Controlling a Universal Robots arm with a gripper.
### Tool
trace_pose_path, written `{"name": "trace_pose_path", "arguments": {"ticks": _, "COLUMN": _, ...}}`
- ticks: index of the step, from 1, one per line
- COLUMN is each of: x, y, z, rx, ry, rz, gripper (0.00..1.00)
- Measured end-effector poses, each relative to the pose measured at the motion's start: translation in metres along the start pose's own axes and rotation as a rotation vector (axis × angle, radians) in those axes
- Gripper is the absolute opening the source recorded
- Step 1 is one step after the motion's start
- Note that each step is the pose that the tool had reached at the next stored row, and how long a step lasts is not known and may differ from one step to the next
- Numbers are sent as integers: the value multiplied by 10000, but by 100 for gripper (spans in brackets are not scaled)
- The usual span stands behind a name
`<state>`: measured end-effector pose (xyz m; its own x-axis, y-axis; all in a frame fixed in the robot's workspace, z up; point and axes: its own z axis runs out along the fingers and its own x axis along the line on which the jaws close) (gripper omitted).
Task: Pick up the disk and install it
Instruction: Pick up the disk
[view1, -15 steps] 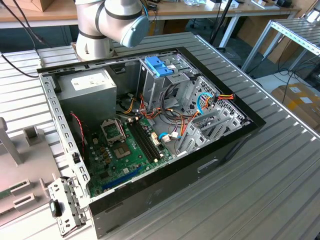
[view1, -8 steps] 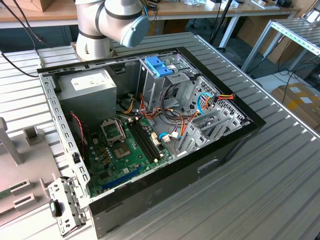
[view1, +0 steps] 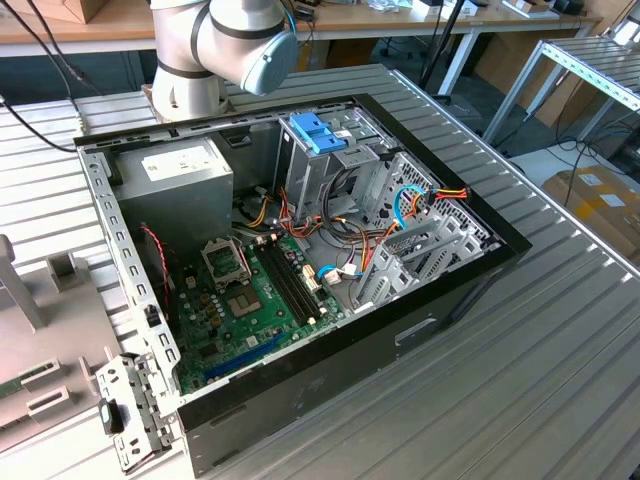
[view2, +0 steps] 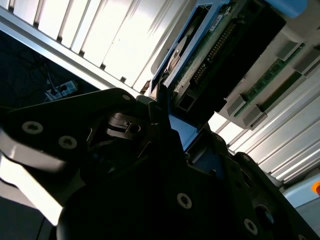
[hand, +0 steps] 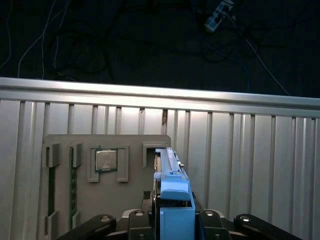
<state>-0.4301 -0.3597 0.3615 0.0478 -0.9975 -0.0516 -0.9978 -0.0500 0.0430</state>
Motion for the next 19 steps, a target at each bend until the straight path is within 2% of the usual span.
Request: {"name": "trace_pose_path", "arguments": {"ticks": 19, "x": -10, "y": 8, "z": -192, "rx": 9, "ry": -204, "rz": -9, "gripper": 37}}
